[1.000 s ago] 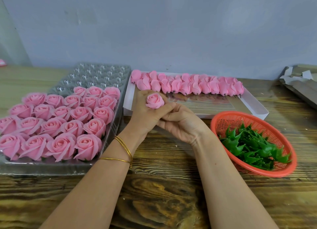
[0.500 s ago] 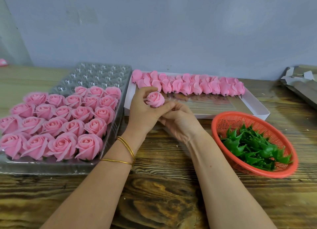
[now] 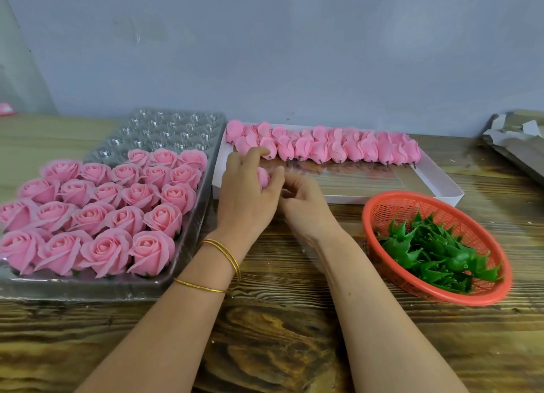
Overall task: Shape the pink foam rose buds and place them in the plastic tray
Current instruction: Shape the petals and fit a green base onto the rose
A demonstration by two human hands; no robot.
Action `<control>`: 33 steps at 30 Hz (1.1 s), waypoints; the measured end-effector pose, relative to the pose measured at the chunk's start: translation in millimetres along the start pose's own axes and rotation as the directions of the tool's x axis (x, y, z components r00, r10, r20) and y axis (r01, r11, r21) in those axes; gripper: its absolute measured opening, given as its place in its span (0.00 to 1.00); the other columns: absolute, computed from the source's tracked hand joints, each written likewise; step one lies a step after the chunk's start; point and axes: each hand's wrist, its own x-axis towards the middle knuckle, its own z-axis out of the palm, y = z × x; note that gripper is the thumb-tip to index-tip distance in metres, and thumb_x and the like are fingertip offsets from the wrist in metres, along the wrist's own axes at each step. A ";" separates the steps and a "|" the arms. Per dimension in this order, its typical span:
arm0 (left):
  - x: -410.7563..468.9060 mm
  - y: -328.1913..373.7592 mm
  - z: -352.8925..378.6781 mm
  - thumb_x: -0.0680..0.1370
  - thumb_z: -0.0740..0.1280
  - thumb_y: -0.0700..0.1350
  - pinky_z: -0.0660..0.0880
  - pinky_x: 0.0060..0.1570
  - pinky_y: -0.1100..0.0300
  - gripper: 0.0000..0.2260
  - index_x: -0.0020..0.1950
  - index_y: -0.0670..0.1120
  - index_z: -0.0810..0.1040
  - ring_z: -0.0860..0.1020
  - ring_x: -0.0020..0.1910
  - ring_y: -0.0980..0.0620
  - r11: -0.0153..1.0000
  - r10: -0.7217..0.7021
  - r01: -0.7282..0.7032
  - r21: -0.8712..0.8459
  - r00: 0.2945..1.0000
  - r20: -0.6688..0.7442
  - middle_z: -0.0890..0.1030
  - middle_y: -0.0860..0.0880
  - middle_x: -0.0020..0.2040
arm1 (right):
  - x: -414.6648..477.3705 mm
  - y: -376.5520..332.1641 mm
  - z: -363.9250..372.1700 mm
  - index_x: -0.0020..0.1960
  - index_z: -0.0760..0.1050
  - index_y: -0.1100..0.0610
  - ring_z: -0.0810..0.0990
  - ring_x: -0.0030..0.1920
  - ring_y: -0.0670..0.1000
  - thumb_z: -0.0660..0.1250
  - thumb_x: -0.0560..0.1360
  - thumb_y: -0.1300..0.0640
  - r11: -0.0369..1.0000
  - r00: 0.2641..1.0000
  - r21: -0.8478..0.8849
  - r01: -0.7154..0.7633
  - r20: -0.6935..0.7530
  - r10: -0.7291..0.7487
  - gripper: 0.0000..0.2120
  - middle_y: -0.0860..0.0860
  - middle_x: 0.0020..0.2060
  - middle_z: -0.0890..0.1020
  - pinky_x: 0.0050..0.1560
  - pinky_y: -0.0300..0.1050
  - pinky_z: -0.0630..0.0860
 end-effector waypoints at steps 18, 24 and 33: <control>-1.1 3.2 -6.4 0.80 0.59 0.46 0.63 0.37 0.57 0.04 0.45 0.52 0.68 0.70 0.39 0.51 0.978 0.038 -0.049 0.203 0.997 0.060 0.72 0.52 0.41 | -0.3 -1.3 -0.5 0.52 0.75 0.56 0.83 0.44 0.52 0.68 0.74 0.72 0.997 0.997 0.034 -0.063 -0.050 0.065 0.14 0.55 0.44 0.83 0.42 0.48 0.82; -1.5 3.8 -6.4 0.80 0.59 0.45 0.62 0.37 0.57 0.08 0.41 0.51 0.66 0.70 0.37 0.50 0.979 0.035 -0.045 0.199 0.998 0.053 0.70 0.53 0.36 | -0.9 -2.7 0.5 0.53 0.74 0.58 0.82 0.42 0.48 0.68 0.73 0.72 0.999 0.997 0.008 -0.049 -0.064 0.050 0.13 0.56 0.45 0.83 0.43 0.42 0.81; 3.1 2.7 -2.5 0.77 0.66 0.48 0.71 0.44 0.54 0.08 0.47 0.43 0.79 0.76 0.45 0.46 0.988 0.025 -0.034 0.153 0.998 0.060 0.79 0.45 0.46 | 1.0 -3.6 1.1 0.51 0.72 0.62 0.78 0.44 0.57 0.61 0.71 0.79 0.998 0.989 0.018 -0.065 -0.130 0.067 0.16 0.69 0.49 0.79 0.49 0.68 0.76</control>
